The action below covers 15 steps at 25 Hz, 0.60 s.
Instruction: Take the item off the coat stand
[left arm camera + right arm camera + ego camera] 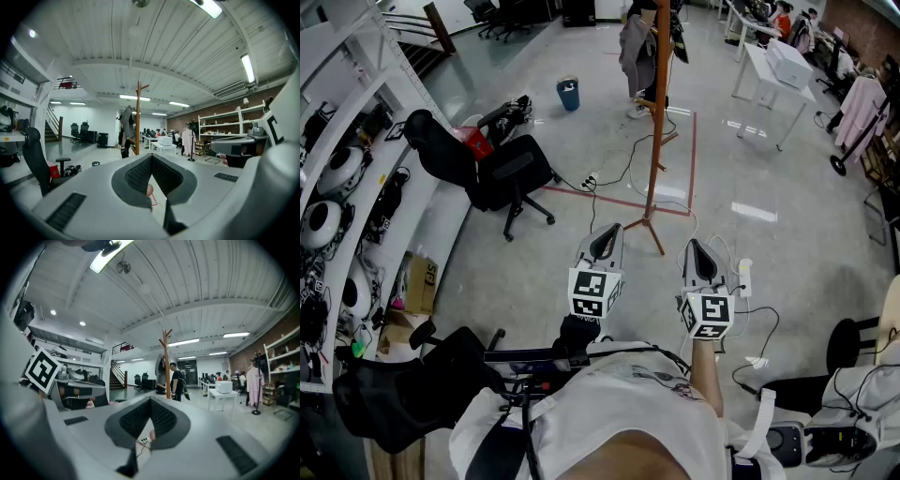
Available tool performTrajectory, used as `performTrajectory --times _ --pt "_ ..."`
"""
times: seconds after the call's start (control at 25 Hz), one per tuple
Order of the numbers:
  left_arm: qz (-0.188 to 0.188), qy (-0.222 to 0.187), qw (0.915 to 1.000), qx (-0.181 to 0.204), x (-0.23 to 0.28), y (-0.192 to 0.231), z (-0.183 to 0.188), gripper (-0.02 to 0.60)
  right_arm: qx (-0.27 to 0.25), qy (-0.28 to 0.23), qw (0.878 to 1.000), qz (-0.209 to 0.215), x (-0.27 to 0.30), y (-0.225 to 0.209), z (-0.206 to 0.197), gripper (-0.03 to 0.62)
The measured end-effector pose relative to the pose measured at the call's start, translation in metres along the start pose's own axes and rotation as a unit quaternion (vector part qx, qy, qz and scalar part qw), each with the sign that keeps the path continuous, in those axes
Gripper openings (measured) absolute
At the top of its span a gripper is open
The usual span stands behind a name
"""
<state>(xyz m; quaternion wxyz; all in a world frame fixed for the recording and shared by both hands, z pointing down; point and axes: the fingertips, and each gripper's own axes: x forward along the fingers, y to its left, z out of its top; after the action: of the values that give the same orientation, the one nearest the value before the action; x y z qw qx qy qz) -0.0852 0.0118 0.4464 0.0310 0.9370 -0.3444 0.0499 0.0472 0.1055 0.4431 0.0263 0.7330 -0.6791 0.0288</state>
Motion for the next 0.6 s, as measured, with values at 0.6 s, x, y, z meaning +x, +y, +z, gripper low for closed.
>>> performTrajectory --times 0.6 --pt "0.001 0.017 0.9998 -0.01 0.0062 0.0034 -0.006 0.003 0.0 0.005 1.0 0.006 0.0096 -0.0005 -0.0008 0.005"
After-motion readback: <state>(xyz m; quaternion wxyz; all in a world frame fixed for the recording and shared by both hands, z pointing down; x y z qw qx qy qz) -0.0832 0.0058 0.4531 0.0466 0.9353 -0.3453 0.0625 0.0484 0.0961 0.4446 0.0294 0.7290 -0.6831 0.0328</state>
